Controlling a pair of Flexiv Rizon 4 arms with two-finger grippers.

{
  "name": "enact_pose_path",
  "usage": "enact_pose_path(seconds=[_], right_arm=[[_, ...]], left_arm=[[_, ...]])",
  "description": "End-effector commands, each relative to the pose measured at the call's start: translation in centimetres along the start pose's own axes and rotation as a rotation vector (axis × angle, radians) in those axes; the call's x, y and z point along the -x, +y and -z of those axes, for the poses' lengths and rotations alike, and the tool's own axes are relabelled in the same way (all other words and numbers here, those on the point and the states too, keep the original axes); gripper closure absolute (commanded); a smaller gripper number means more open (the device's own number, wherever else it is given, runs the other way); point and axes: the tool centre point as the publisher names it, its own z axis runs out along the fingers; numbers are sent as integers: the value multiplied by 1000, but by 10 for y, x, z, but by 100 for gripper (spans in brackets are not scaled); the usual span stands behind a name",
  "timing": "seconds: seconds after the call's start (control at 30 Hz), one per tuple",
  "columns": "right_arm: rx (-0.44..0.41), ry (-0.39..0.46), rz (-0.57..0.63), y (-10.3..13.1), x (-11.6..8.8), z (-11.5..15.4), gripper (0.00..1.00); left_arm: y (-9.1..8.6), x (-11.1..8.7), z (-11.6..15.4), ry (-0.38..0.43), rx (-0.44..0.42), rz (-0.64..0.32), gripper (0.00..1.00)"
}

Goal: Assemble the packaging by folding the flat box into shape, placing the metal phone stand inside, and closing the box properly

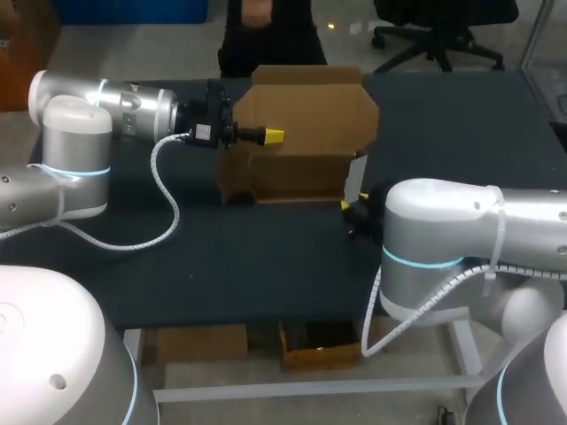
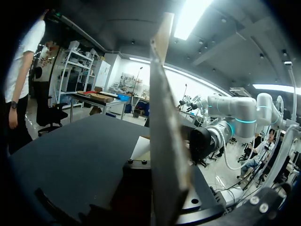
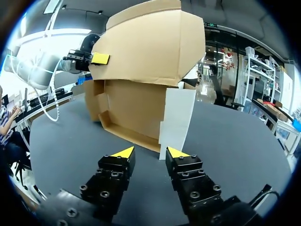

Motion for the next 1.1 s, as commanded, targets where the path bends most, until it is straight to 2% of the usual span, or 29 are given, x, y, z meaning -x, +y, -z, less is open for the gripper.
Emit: enact_pose_path(seconds=[0.03,0.2,0.6,1.1], right_arm=[[15,22,19,-1,-1,12,59],[14,86,54,0,-1,20,58],[11,249,127,0,17,38,57],[-43,446,216,3,28,36,58]], left_arm=[[4,1,-2,1,1,0,100],[4,1,-2,1,1,0,100],[4,1,-2,1,1,0,100],[4,1,-2,1,1,0,100]])
